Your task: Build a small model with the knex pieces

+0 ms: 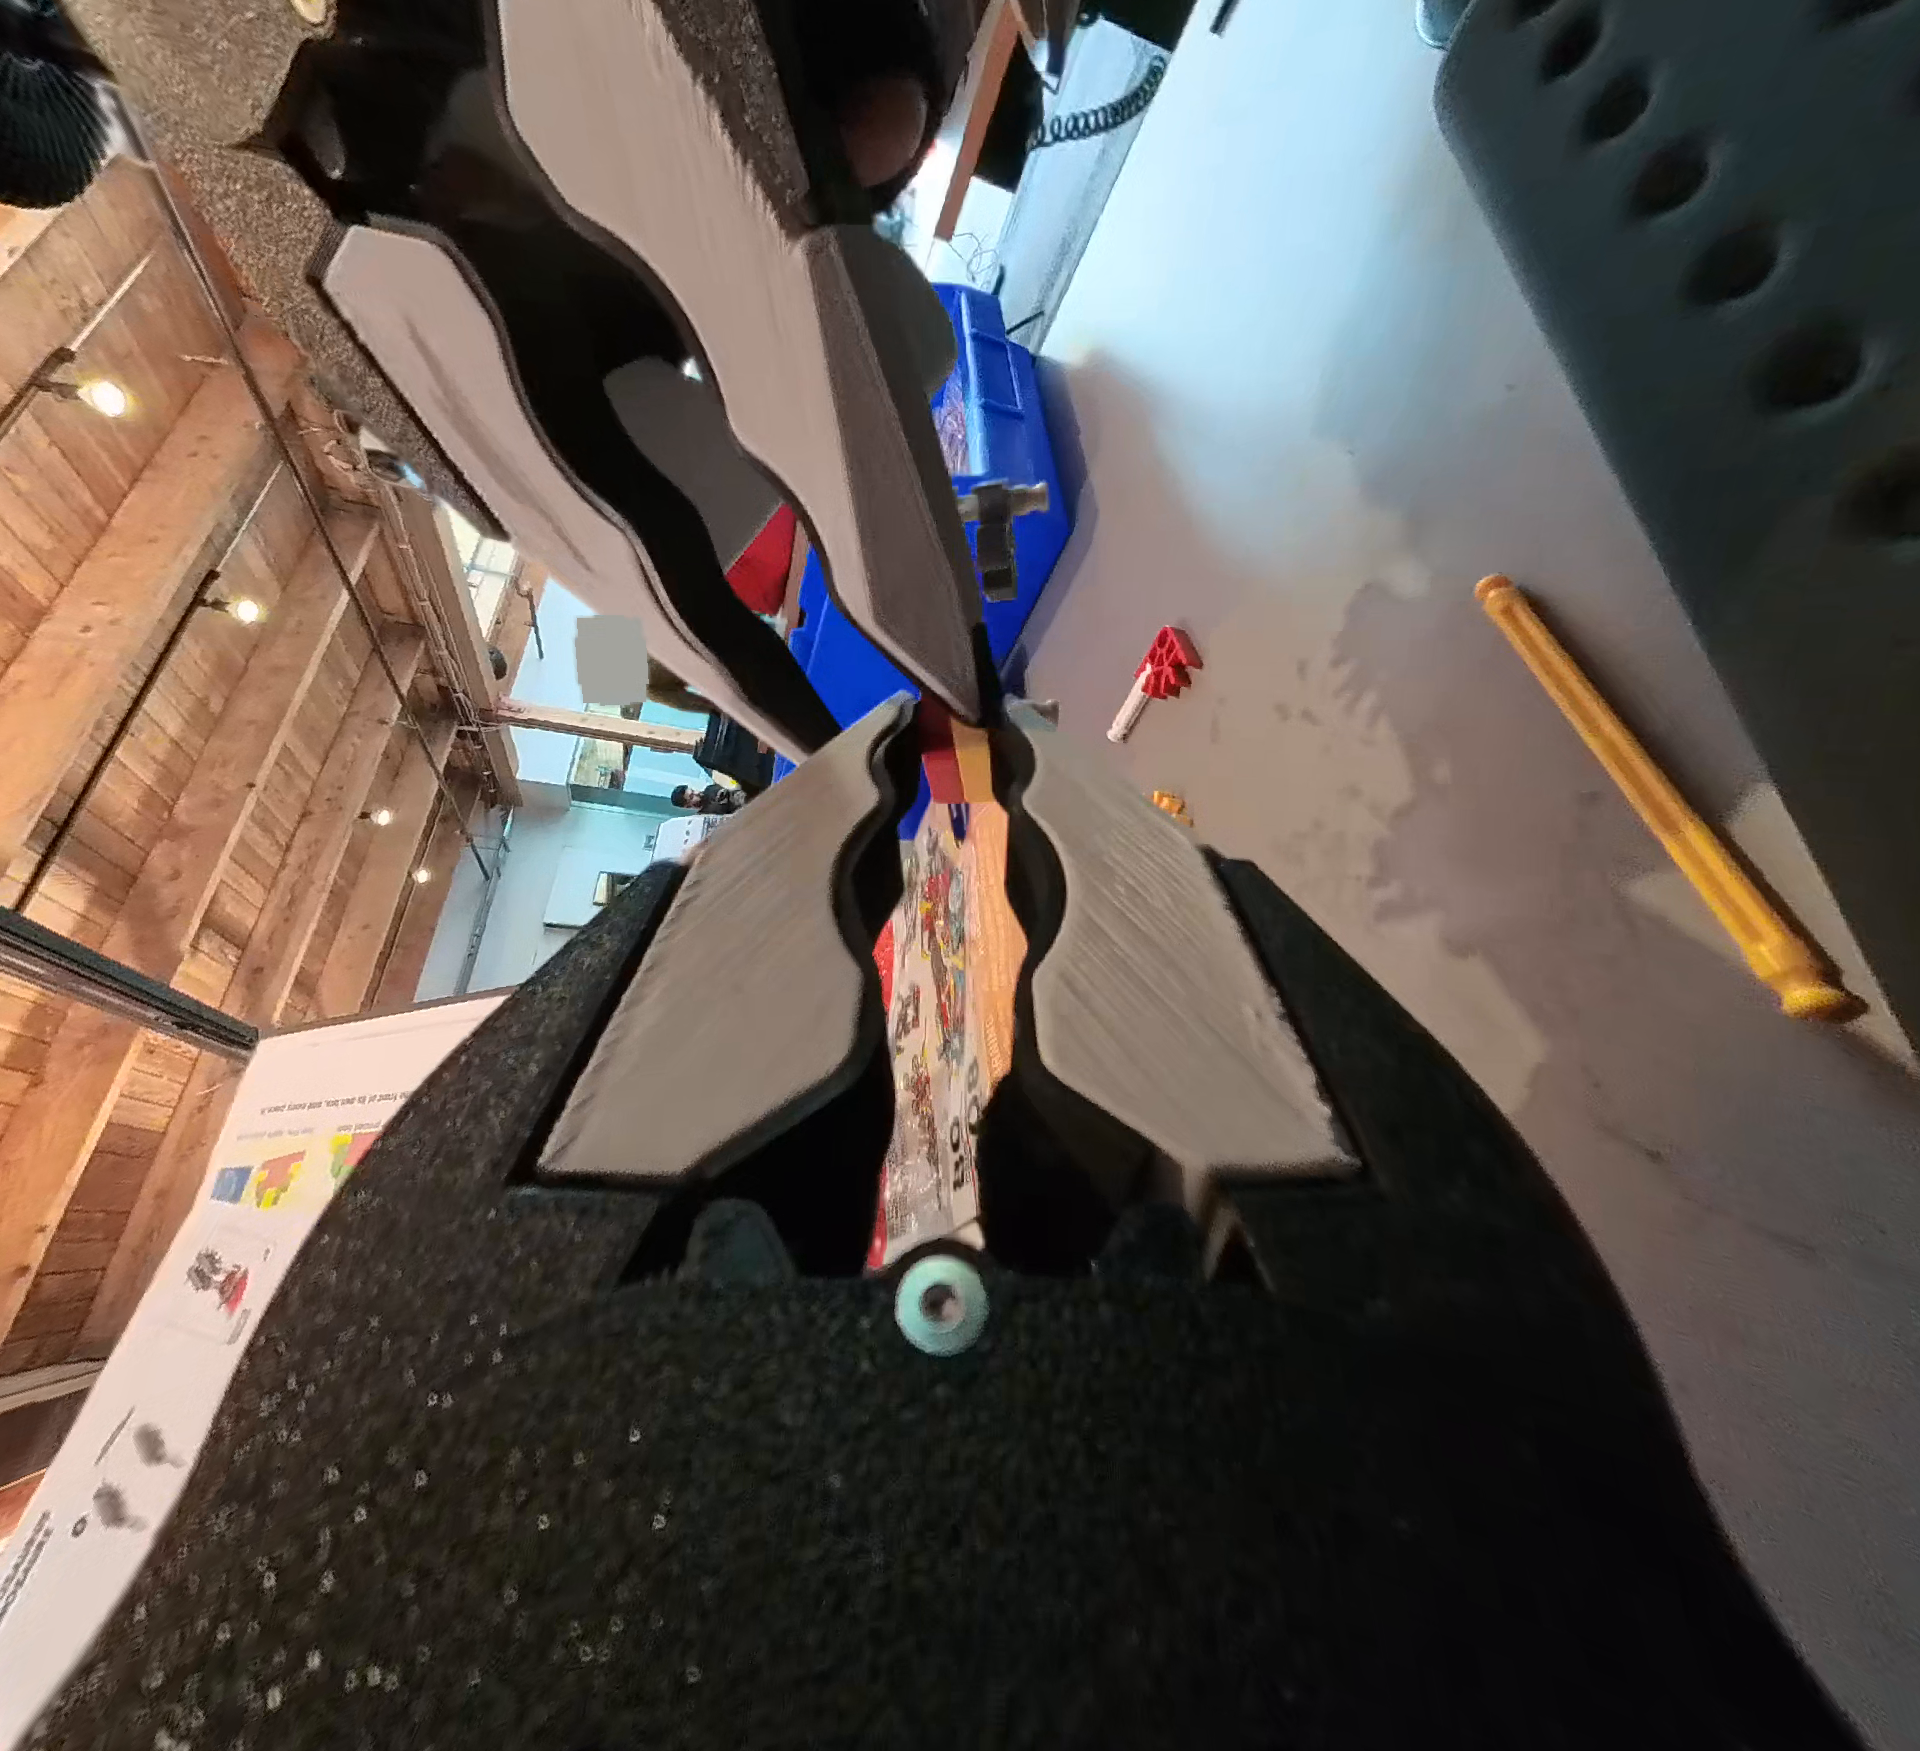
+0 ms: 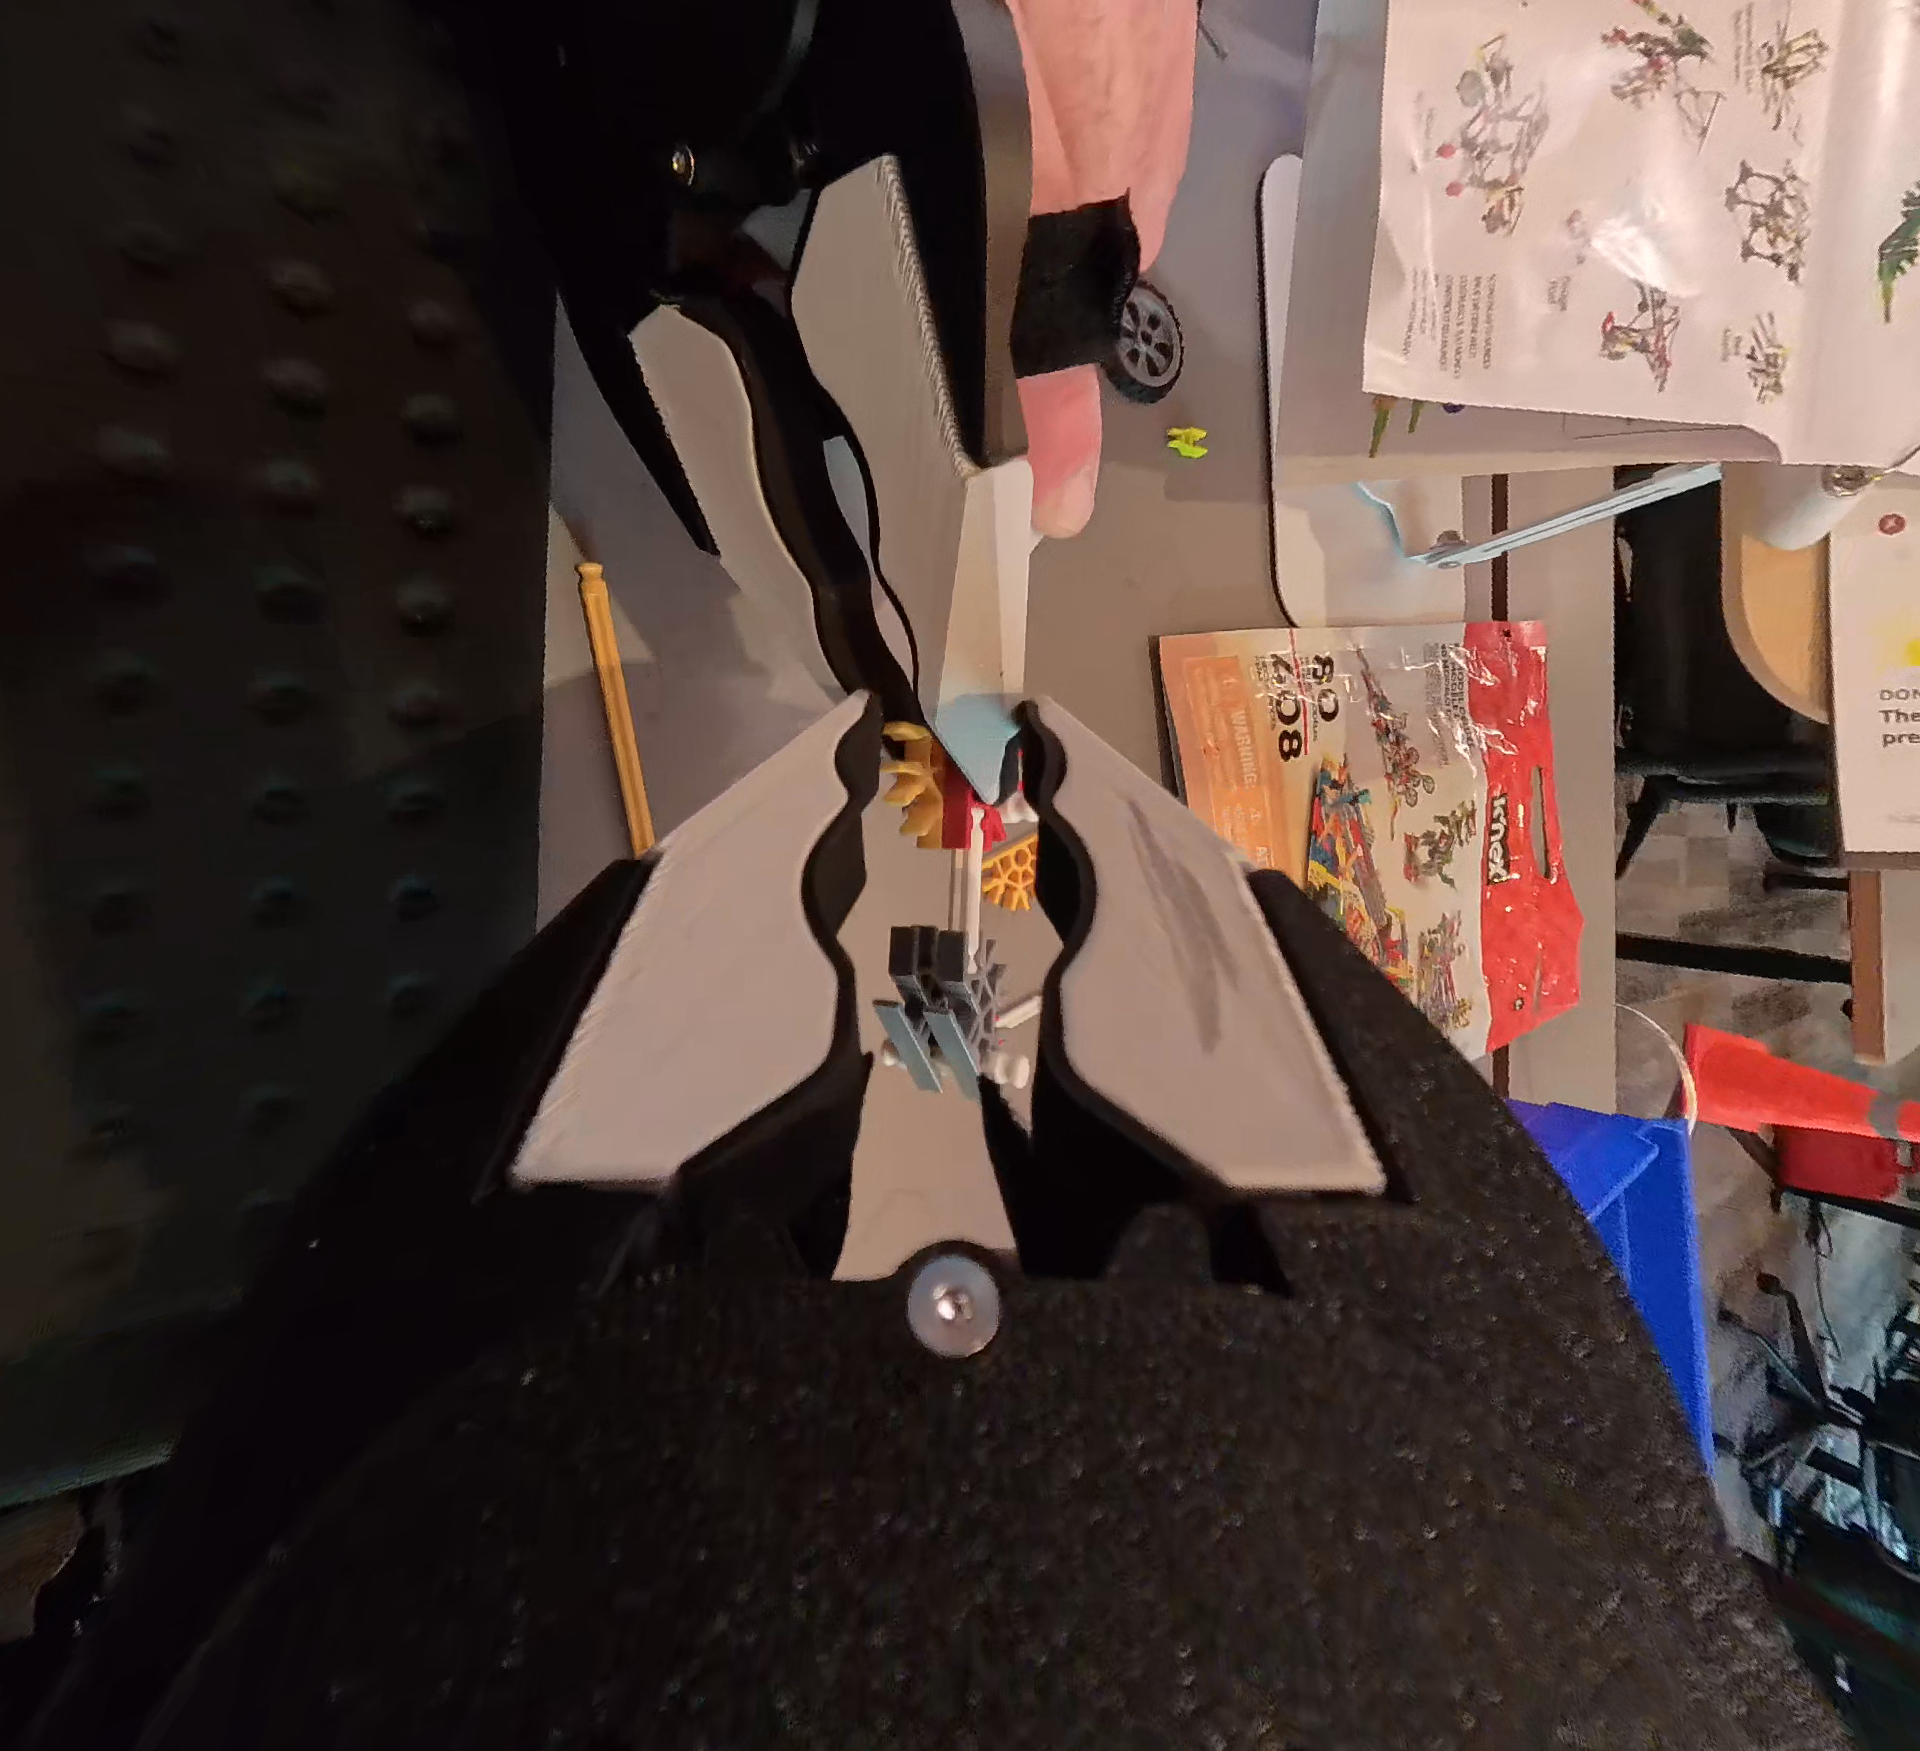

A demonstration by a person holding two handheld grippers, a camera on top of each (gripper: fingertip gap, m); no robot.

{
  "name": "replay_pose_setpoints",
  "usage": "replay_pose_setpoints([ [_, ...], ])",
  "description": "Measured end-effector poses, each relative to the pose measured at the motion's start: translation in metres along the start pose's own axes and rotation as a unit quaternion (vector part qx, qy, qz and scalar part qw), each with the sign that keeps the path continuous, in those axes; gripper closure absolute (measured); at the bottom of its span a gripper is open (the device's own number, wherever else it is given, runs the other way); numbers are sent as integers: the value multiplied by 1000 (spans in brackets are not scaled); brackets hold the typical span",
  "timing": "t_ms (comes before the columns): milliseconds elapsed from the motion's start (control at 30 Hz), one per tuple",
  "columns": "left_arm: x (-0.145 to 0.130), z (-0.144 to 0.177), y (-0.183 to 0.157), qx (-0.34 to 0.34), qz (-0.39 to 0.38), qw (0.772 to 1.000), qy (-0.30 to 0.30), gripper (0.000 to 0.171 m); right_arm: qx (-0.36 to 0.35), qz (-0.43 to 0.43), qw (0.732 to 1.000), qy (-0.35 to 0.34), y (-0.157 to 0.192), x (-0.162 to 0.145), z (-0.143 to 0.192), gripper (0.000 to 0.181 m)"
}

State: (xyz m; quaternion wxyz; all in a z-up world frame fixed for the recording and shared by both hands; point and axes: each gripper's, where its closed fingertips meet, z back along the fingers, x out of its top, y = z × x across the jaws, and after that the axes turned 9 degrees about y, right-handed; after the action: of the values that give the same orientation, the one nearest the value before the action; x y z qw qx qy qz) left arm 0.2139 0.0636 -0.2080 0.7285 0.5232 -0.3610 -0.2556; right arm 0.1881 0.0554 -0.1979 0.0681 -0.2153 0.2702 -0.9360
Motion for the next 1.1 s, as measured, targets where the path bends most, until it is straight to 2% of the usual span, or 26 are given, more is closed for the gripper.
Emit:
replay_pose_setpoints([
  [67,-1,0,-5,-9,-5,1000,-1,161,4,-9,1000,2,2,-1,-3,156],
  [167,0,1,0,5,8,1000,0,161,15,-55,998,-32,0,2,-1,161],
  [200,-1,1,8,14,26,1000,2,161,16,-76,996,-46,-4,3,3,154],
  [233,-3,0,14,18,39,999,5,161,9,-87,995,-46,-9,2,6,139],
  [267,-5,0,16,19,42,999,5,160,-7,-85,996,-35,-14,-1,8,135],
  [400,-3,0,16,15,44,999,1,160,-16,-61,998,-1,-10,-8,0,147],
  [833,-3,5,21,18,54,998,-3,161,-75,27,996,38,-12,-1,0,150],
  [1100,-1,10,17,-15,67,997,-23,161,-79,96,991,53,-8,2,-2,152],
])
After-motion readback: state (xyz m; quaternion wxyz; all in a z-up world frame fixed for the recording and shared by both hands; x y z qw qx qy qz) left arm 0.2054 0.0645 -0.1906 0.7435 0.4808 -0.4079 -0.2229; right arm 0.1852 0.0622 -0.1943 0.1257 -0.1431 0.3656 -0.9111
